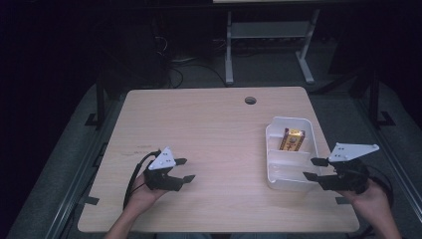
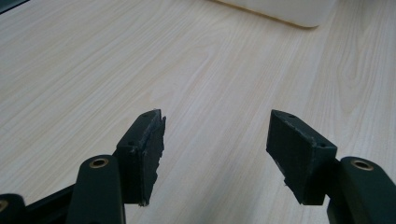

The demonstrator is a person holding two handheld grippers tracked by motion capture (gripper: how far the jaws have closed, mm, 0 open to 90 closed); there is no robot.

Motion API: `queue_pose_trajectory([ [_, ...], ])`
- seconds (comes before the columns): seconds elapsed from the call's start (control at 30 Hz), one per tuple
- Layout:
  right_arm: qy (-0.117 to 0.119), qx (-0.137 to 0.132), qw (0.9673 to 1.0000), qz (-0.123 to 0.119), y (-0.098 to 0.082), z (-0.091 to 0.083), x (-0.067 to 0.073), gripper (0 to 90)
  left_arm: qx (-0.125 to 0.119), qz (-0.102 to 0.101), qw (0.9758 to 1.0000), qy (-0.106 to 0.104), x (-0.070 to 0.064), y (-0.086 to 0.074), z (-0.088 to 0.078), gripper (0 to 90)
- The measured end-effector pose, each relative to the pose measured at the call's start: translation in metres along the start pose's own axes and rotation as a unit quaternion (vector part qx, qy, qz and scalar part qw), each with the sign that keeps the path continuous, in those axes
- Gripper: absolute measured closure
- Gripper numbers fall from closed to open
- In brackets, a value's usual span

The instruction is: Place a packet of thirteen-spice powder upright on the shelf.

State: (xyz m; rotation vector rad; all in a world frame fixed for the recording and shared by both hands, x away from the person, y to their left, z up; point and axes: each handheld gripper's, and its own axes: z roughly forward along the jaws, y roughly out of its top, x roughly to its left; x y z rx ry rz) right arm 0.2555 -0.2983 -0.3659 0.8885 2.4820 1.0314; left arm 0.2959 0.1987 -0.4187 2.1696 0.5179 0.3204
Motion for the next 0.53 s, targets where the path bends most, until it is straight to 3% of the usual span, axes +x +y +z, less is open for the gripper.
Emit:
queue_pose_trajectory([
  [0.53,0.007,-0.041,0.9991,0.006,-0.022,-0.004,0.034,40.1,0.001,-0.001,1.0,0.001,0.0,0.0,0.001,35.0],
])
